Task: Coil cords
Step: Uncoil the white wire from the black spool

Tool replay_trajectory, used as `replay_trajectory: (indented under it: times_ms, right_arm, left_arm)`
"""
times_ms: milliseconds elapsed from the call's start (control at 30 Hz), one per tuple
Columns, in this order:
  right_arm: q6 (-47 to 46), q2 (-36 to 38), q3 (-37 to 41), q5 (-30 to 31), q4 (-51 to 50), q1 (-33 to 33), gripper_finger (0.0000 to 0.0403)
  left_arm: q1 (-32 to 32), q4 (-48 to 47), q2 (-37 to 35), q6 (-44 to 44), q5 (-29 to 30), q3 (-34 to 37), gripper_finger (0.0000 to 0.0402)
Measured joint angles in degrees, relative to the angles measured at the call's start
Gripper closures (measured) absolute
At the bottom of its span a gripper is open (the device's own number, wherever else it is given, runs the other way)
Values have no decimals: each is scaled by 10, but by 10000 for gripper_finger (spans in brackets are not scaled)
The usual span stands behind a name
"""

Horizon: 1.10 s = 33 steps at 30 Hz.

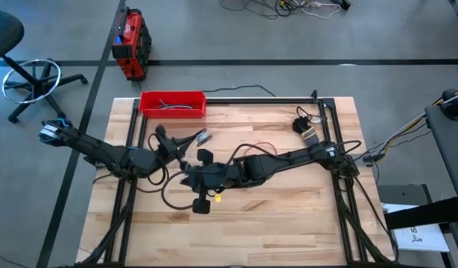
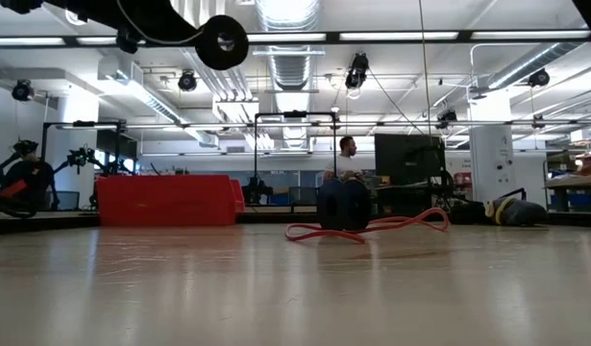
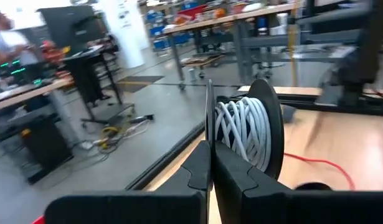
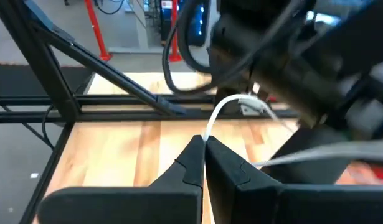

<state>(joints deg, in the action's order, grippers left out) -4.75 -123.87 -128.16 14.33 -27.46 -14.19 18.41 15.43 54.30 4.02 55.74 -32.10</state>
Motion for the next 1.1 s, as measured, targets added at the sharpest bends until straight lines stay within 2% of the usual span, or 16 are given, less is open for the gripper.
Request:
replay_trajectory:
  times_ms: [133, 233, 367, 433, 533, 633, 700, 767, 900, 967, 1000, 1100]
  right_arm:
    - [-32, 0, 17, 2, -13, -7, 402]
    - [-33, 0, 36, 32, -38, -21, 402]
    - [-38, 0, 65, 67, -49, -41, 403]
    - [-49, 2, 63, 70, -97, -53, 403]
    - [-50, 9, 35, 93, -164, -76, 403]
    - [-14, 27, -3, 119, -136, -99, 403]
    - [27, 35, -43, 162, -124, -118, 403]
    - [88, 40, -70, 235, -106, -140, 403]
    - [205, 95, -48, 398, -59, -190, 403]
    - [186, 121, -48, 472, -107, -207, 403]
    - [153, 130, -49, 489, -139, -210, 403]
    - [-25, 145, -40, 487, -304, -210, 403]
  left_arm:
    - [-1, -1, -7, -8, 30, 0, 401]
    - [0, 13, -19, -13, 24, 0, 401]
    - [1, 13, -48, 3, -23, -2, 401]
    - [6, -8, -68, 46, -70, -3, 401]
    - [12, -37, -90, 65, -129, -2, 401]
    - [11, -59, -96, 82, -132, -2, 401]
    - [11, -92, -96, 96, -133, -2, 401]
    - [11, -108, -92, 104, -144, -1, 401]
    - [11, -106, -91, 105, -197, -1, 401]
    - [11, -105, -94, 105, -240, -6, 401]
    - [11, -101, -95, 104, -258, -10, 401]
    - [12, -79, -108, 91, -308, -20, 401]
